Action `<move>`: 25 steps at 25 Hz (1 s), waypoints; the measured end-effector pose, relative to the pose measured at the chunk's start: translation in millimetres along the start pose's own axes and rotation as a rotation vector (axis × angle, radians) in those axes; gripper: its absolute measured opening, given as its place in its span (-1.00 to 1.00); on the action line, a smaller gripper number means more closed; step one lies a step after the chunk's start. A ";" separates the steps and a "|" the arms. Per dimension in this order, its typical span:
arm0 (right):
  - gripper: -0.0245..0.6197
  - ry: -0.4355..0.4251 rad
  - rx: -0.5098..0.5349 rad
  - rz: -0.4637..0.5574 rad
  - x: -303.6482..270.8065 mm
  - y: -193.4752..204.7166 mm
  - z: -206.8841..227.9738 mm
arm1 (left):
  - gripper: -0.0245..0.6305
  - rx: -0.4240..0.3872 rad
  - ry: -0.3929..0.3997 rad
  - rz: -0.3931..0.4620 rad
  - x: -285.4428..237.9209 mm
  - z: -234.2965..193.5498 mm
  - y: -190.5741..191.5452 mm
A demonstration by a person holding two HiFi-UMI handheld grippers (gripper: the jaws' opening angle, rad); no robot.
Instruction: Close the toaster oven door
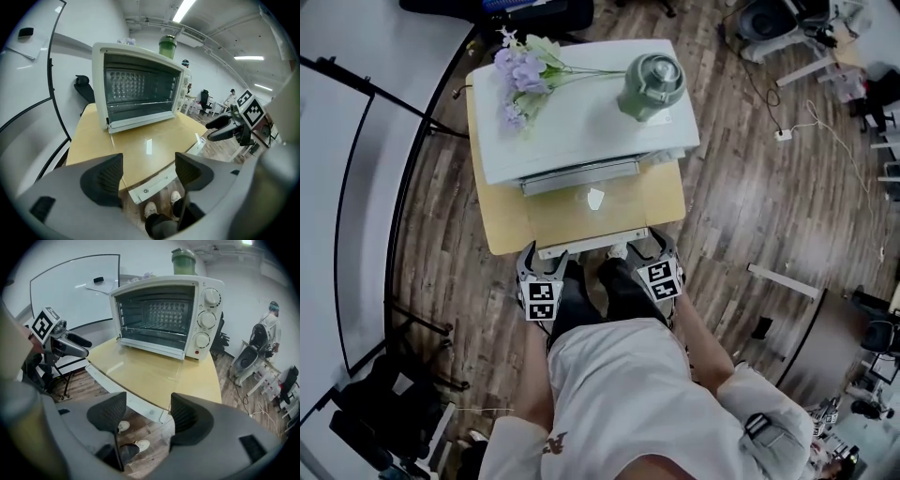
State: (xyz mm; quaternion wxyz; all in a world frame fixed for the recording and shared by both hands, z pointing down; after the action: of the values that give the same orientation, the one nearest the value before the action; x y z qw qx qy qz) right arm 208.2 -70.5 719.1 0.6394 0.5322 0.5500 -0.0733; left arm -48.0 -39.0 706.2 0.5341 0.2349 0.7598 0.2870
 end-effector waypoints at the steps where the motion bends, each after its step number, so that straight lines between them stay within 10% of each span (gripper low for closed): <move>1: 0.00 -0.012 0.007 -0.005 -3.0 2.1 0.2 | 0.14 0.003 -0.005 -0.011 -1.7 -1.2 5.0; 25: 0.18 -0.098 0.014 -0.106 -40.6 55.0 -12.6 | 0.19 0.103 -0.070 -0.166 -31.7 -17.7 77.4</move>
State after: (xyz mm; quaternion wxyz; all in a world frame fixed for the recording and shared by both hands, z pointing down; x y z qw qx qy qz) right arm 222.0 -57.7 786.0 0.6571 0.5024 0.5451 -0.1367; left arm -50.8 -7.3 785.5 0.5693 0.2081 0.7713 0.1939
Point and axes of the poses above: the fingertips, and each gripper's own axes: x backward along the fingers, z to its right, y out of its underside, the point moved 4 cm from there along x, backward along the fingers, and after that the axes turned 13 degrees about x, right-handed, at the moved point
